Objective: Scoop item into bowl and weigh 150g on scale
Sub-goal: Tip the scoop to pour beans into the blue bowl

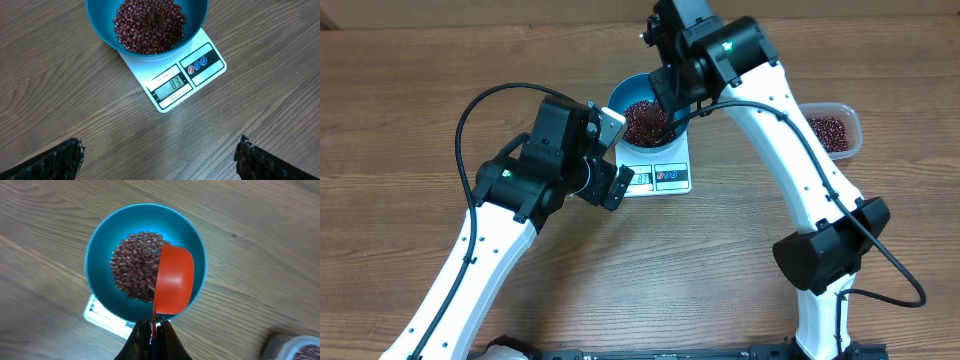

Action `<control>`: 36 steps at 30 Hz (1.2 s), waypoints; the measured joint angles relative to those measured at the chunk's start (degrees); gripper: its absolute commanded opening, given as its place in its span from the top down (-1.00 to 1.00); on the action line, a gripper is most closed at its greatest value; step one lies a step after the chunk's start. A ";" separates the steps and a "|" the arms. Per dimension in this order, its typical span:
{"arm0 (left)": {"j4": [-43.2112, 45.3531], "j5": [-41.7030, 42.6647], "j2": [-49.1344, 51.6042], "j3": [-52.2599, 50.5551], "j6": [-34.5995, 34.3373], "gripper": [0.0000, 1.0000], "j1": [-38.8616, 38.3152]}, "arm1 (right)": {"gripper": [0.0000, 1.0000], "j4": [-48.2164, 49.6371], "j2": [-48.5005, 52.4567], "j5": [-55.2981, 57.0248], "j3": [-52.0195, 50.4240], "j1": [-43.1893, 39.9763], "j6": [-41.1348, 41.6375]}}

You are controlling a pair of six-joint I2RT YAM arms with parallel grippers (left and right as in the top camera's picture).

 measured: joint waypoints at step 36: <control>0.00 0.00 0.00 0.00 0.02 -1.00 0.00 | 0.93 -1.79 -0.02 -1.53 0.00 -0.83 -2.45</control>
